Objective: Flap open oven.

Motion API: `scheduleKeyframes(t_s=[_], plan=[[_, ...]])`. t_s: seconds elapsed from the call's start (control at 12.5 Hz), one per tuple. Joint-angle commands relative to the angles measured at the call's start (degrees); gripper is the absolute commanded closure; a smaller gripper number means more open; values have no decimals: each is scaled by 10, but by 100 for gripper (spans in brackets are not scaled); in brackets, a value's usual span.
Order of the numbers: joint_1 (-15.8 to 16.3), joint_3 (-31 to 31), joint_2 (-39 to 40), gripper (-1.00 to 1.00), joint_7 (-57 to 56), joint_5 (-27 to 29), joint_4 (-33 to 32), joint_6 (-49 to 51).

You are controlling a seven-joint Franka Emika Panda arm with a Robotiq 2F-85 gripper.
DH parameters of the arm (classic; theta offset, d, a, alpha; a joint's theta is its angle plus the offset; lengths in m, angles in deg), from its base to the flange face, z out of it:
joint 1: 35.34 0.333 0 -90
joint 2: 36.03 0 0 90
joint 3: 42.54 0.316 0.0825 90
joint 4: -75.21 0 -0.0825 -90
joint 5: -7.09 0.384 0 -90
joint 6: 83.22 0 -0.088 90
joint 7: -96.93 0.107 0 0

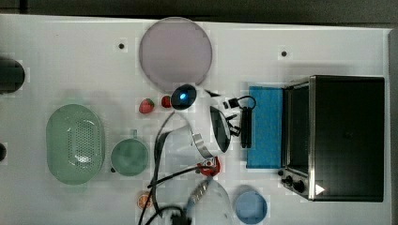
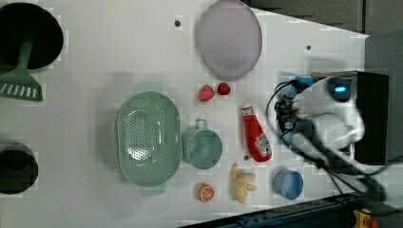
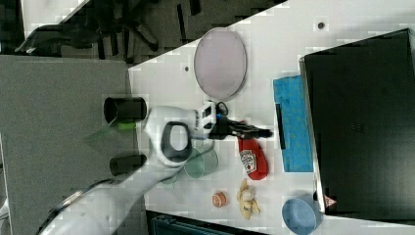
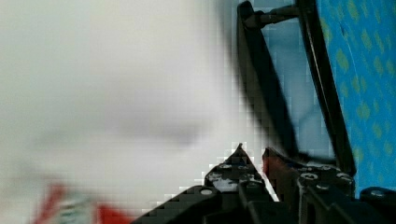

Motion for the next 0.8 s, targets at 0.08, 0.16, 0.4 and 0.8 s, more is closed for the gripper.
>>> scheduleKeyframes(t_s=[0.08,0.16,0.4,0.8], plan=[[3,11,-148,65,28,116,37,55],[3,8,-188,65,28,155,46,103],[0,1,-279,65,28,184,99,222],[-3,-14,-340,65,55,184,170,359]])
